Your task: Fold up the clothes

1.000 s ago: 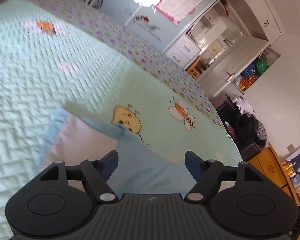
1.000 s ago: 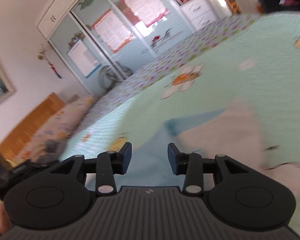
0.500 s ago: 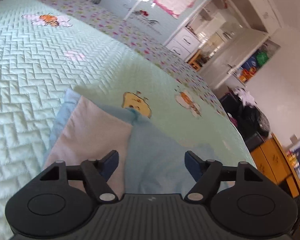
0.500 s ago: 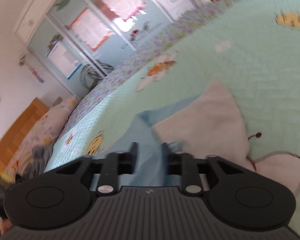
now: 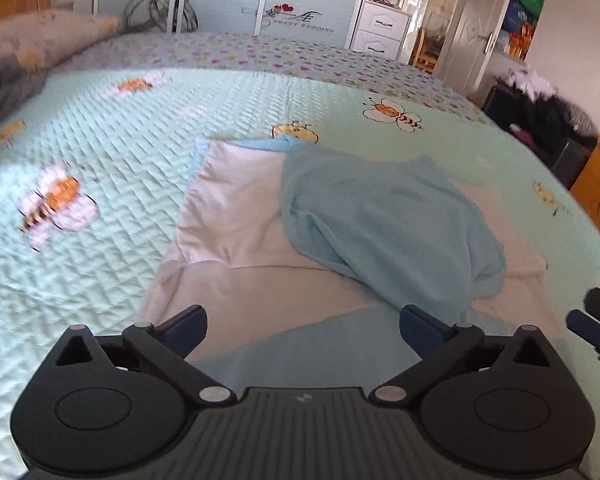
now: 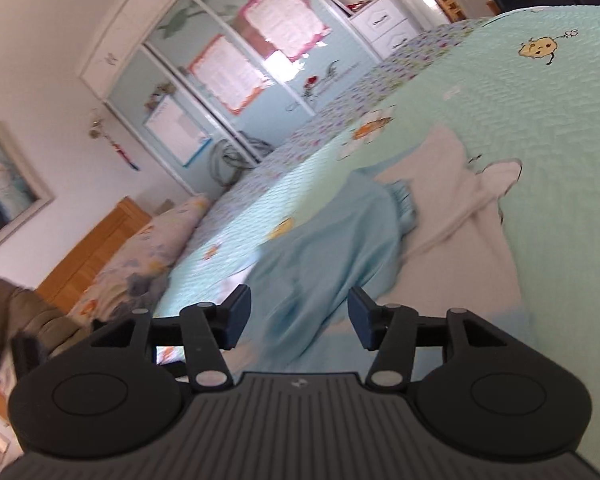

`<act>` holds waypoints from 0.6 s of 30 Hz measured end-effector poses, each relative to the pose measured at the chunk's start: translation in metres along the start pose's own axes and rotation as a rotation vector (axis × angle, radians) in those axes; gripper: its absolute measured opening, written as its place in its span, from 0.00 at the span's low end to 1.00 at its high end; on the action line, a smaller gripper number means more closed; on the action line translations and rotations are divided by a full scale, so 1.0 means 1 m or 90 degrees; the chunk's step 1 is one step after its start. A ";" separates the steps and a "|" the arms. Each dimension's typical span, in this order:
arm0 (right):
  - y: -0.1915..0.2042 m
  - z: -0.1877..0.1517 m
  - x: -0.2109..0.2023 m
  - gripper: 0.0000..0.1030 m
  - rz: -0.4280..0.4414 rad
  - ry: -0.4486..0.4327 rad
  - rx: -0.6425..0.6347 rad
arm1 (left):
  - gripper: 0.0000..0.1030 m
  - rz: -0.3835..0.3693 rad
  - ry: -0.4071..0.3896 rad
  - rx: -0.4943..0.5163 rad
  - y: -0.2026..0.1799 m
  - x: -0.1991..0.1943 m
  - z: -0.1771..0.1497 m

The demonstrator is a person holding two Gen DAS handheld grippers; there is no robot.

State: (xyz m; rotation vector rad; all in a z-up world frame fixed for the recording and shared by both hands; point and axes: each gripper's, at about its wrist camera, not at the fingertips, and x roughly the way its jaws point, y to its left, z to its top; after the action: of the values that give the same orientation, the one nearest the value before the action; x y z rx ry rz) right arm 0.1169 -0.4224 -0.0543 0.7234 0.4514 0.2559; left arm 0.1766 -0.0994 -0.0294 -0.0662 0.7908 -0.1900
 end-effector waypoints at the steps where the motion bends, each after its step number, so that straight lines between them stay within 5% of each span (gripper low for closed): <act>1: 0.006 -0.004 -0.006 0.55 0.005 0.003 -0.002 | 0.99 0.020 0.000 0.013 -0.005 -0.009 0.000; 4: 0.022 -0.014 -0.020 0.56 0.016 0.015 -0.014 | 0.99 0.068 0.011 0.028 -0.018 -0.038 0.002; 18: 0.068 -0.048 -0.063 0.56 0.037 0.036 -0.048 | 0.99 0.072 -0.072 0.040 -0.035 -0.152 -0.006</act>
State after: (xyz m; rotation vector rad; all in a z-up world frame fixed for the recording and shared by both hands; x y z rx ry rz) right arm 0.0337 -0.3687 -0.0200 0.6579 0.4730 0.3464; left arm 0.0625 -0.1045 0.0771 0.0266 0.6735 -0.1026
